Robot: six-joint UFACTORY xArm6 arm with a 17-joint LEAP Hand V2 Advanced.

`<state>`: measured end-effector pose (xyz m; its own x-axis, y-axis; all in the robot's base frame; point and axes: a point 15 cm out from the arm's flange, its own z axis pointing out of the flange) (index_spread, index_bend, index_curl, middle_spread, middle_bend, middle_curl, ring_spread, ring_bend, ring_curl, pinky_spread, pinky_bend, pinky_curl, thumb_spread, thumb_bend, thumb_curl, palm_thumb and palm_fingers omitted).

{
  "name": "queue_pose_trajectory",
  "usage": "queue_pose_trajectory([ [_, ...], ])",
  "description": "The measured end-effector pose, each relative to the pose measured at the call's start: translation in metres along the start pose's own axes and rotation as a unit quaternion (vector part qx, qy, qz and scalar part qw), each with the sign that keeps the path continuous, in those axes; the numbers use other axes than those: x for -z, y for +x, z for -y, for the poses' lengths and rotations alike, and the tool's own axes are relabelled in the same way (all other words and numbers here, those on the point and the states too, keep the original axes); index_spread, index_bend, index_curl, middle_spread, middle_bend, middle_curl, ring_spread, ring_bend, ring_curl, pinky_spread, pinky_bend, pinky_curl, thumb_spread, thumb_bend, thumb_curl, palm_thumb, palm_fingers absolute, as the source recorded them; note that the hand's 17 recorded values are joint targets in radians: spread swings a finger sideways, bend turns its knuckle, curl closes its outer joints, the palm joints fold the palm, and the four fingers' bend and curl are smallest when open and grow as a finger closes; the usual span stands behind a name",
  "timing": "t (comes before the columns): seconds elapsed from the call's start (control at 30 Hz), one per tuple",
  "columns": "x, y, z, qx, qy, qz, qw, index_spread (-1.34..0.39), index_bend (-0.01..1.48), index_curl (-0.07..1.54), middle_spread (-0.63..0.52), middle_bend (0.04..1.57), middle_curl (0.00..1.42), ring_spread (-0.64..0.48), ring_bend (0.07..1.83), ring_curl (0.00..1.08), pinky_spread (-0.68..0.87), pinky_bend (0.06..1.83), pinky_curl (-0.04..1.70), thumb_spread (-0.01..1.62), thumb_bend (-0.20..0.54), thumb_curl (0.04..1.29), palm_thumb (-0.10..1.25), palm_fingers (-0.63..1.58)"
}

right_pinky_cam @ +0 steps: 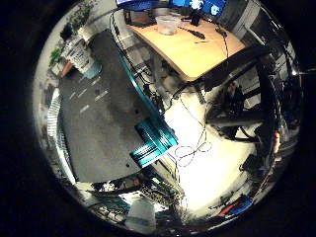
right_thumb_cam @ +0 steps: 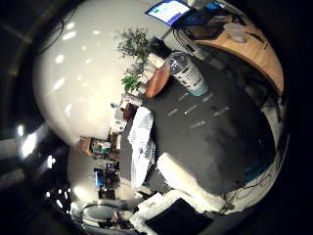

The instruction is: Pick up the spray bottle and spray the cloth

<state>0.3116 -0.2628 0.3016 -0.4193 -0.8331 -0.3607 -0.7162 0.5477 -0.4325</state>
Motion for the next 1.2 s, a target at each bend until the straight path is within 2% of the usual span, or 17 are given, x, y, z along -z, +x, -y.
queue_pose_trajectory([
  [0.33,-0.009,0.004,0.026,-0.004,0.031,0.005,1.0,-0.14,0.15,0.25,0.26,0.19,0.3,0.24,0.27,0.27,0.38,0.41,0.32,1.07,-0.022,0.28,0.55,0.0],
  [0.73,-0.019,-0.023,0.05,-0.022,0.073,0.075,0.994,-0.13,0.15,0.25,0.24,0.21,0.33,0.23,0.33,0.28,0.38,0.41,0.32,1.1,-0.021,0.27,0.55,0.05],
  [1.03,-0.033,-0.042,0.063,-0.014,0.11,0.135,0.985,-0.15,0.15,0.26,0.21,0.22,0.34,0.21,0.34,0.27,0.38,0.39,0.31,1.12,-0.02,0.28,0.56,0.09],
  [1.13,-0.04,-0.044,0.062,-0.017,0.105,0.141,0.984,-0.17,0.16,0.27,0.2,0.23,0.34,0.21,0.35,0.27,0.39,0.39,0.31,1.13,-0.012,0.28,0.6,0.16],
  [1.2,-0.043,-0.046,0.063,-0.023,0.108,0.147,0.983,-0.17,0.14,0.26,0.14,0.27,0.36,0.18,0.41,0.28,0.4,0.42,0.31,1.13,-0.009,0.29,0.64,0.27],
])
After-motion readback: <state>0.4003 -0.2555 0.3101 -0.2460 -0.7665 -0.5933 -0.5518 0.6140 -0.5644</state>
